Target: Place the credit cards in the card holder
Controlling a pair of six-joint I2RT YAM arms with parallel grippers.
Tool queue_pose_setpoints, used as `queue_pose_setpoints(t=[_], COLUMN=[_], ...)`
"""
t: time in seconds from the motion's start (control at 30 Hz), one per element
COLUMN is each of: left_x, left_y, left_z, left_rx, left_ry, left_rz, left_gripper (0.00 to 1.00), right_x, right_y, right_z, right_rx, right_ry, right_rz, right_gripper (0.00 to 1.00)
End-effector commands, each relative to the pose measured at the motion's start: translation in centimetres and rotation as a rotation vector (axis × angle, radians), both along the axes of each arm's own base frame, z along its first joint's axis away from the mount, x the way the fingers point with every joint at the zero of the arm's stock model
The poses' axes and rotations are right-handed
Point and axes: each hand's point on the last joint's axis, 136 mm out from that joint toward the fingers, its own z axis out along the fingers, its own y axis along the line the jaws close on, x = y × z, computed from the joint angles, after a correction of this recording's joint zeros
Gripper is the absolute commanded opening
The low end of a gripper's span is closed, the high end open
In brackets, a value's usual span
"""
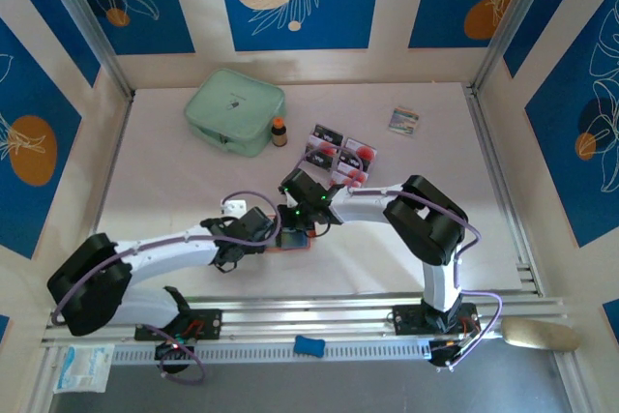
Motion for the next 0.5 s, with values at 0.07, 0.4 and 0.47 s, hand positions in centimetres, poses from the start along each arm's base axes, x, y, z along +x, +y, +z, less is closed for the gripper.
queue_pose_setpoints(t=[0.07, 0.4, 0.47], left_x=[-0.3, -1.0, -1.0], left_y=[2.0, 2.9, 2.8], left_z=[0.8, -1.0, -1.3], left_rx=[-0.015, 0.006, 0.009], left_ry=[-0.031, 0.009, 0.015], left_rz=[0.084, 0.099, 0.095], left_gripper=[1.00, 1.00, 1.00], right_x=[-0.5, -0.9, -0.9], right_y=[-0.5, -1.0, -1.1], right_z=[2.0, 2.0, 1.7], right_rx=[0.018, 0.003, -0.006], right_ry=[0.005, -0.007, -0.005], right_rz=[0.006, 0.006, 0.003], right_gripper=[0.01, 0.01, 0.00])
